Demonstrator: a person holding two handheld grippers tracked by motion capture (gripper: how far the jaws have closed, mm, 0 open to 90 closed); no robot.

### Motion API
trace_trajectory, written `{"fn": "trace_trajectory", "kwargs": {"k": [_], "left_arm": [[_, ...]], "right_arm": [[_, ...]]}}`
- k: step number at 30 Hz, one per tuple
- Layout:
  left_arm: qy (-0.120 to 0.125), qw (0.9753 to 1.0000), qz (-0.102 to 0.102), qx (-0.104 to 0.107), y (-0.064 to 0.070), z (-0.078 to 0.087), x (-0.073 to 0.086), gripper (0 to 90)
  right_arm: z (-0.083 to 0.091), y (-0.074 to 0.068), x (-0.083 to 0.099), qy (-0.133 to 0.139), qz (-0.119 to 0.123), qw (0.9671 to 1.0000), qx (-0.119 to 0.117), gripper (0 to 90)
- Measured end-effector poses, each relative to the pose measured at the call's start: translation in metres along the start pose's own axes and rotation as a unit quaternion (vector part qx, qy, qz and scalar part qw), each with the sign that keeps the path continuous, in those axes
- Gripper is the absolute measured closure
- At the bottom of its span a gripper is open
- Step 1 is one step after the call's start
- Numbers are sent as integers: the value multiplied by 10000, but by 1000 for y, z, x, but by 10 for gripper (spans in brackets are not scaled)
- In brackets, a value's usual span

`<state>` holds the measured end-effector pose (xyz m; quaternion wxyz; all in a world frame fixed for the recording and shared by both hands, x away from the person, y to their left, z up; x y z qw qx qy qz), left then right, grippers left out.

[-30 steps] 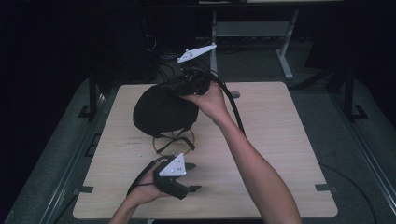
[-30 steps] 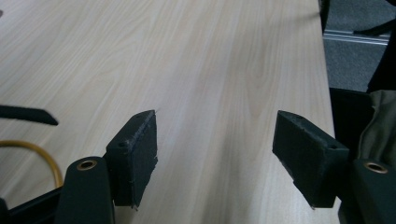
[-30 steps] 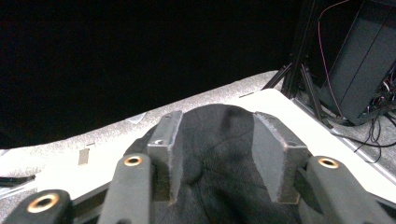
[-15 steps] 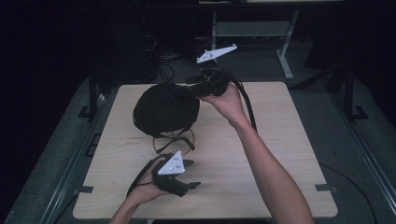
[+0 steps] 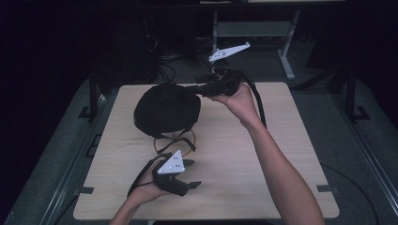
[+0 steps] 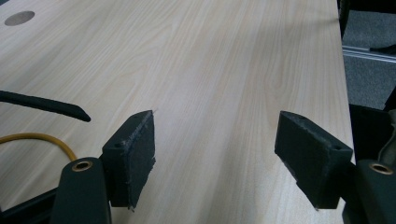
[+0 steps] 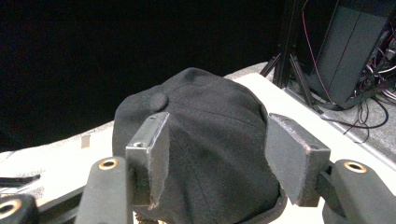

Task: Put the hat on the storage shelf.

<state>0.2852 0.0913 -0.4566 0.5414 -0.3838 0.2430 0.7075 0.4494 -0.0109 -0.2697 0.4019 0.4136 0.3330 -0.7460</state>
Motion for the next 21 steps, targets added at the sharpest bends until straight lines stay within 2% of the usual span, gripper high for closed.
{"fn": "trace_trajectory", "kwargs": {"k": [21], "left_arm": [[-35,10000,-59,45,2,-4,-1,288]], "right_arm": [[26,15,23,-39,-168,9998,116,362]]}}
Point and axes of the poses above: each handheld gripper's, and its own axes: z roughly backward along the jaws, x roughly out of its underside, y roughly to its right, the point moved 7 cm from there along -z, roughly forward along the jaws, and after that the axes turned 1 degree about -z, right-handed, at the moved point
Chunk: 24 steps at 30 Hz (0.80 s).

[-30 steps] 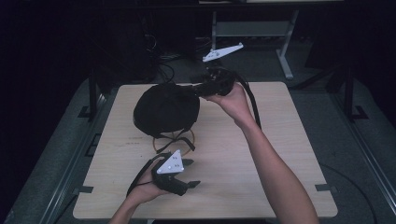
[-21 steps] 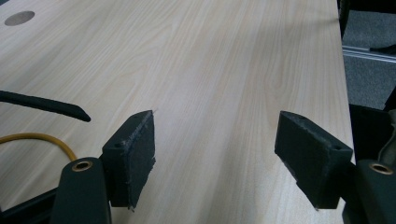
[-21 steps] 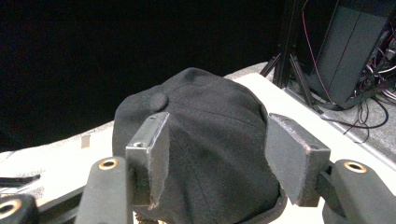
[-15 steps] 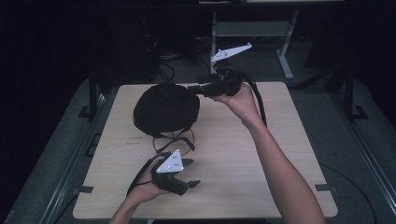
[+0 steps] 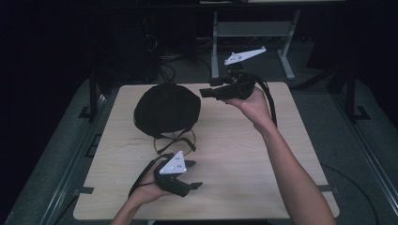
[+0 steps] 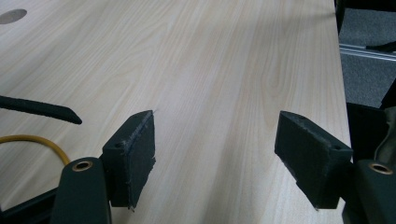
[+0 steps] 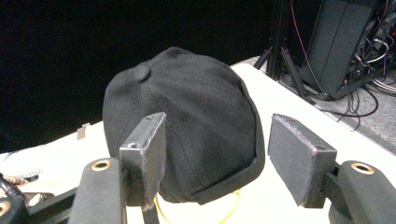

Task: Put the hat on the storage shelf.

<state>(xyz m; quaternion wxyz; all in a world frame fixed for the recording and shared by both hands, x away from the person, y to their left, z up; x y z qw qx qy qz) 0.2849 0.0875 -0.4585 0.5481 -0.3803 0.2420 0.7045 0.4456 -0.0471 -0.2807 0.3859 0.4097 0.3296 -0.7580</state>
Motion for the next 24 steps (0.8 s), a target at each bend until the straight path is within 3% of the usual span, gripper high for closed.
{"fn": "trace_trajectory", "kwargs": {"k": [24], "left_arm": [[-101,9999,-123,37,4,-6,1,290]], "right_arm": [[36,18,47,-42,-243,9995,204,326]]}}
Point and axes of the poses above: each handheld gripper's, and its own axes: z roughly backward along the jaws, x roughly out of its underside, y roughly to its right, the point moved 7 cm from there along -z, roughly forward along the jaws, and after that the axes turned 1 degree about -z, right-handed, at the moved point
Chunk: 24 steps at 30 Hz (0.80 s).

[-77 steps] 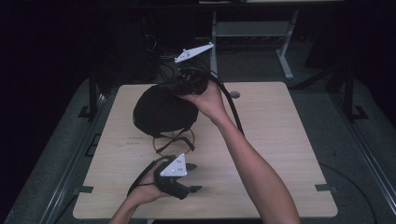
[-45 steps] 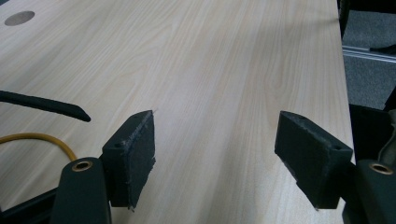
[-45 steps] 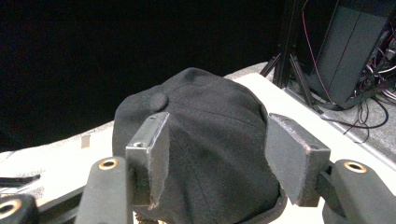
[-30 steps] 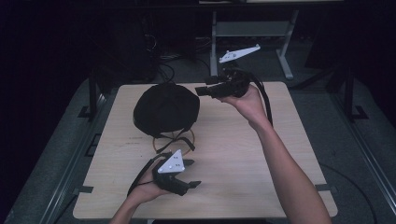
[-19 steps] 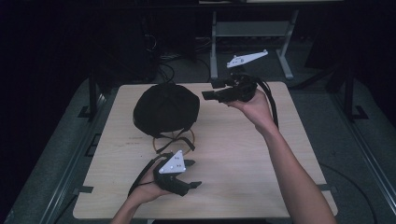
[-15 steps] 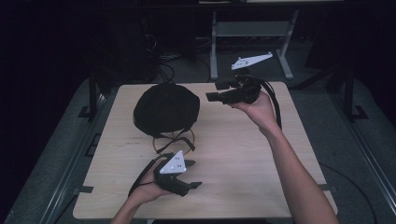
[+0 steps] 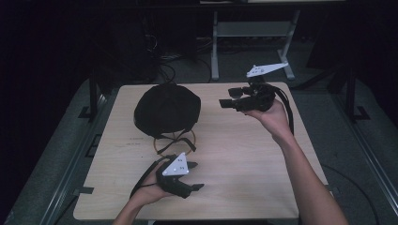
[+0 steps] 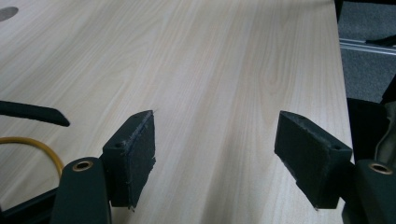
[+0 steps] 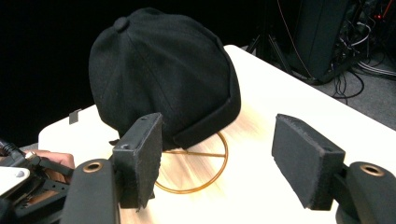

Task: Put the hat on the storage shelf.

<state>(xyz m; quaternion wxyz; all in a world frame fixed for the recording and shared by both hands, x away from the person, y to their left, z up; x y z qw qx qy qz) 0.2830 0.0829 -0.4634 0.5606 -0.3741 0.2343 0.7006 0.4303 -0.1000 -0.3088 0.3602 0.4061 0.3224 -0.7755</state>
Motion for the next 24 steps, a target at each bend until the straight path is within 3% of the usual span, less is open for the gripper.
{"fn": "trace_trajectory", "kwargs": {"k": [24], "left_arm": [[10,9999,141,51,1,-3,0,266]], "right_arm": [[26,16,55,-31,-325,9994,73,266]]}}
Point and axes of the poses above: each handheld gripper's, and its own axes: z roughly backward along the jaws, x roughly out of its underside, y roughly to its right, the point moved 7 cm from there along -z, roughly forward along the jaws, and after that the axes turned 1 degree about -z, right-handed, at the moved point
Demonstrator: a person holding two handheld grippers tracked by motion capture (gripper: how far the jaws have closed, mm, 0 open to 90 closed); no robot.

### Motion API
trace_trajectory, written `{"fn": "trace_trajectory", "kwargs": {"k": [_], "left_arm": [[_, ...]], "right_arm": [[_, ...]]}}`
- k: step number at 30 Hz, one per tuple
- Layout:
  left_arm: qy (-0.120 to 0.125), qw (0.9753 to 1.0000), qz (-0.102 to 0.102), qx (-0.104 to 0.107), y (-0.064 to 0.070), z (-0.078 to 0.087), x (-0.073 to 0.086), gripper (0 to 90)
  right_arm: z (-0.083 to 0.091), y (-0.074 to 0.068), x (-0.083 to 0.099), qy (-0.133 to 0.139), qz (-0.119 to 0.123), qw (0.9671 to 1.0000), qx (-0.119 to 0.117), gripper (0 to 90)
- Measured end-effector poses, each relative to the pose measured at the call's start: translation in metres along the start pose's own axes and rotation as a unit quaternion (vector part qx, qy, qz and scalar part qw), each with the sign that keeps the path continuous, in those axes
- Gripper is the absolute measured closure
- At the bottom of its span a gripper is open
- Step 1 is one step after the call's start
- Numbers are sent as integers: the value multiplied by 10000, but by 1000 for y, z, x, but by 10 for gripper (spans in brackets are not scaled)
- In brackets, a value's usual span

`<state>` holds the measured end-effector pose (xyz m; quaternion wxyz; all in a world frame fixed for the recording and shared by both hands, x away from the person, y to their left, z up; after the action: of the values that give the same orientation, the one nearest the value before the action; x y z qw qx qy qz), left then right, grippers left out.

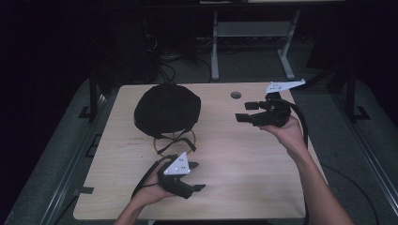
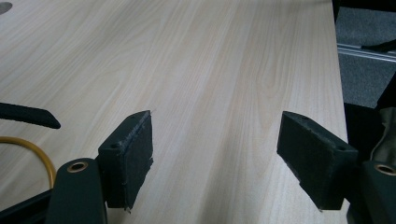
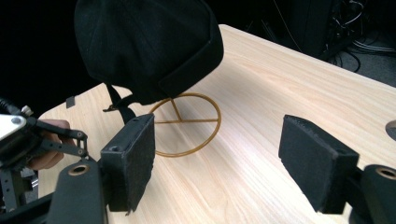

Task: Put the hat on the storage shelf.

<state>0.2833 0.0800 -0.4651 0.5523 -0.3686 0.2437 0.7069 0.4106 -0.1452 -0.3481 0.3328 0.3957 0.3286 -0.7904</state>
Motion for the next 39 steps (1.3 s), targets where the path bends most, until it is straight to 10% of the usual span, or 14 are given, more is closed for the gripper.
{"fn": "trace_trajectory", "kwargs": {"k": [39], "left_arm": [[55,10000,-25,65,4,-8,0,248]], "right_arm": [[36,21,87,-40,-441,9987,257,214]]}}
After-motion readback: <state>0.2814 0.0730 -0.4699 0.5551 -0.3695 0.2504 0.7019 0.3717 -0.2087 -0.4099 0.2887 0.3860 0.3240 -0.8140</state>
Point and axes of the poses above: each handheld gripper's, and its own axes: z roughly backward along the jaws, x roughly out of its underside, y roughly to its right, the point moved 7 cm from there along -z, roughly forward along the jaws, and after that the axes turned 1 degree about -z, right-handed, at the moved point
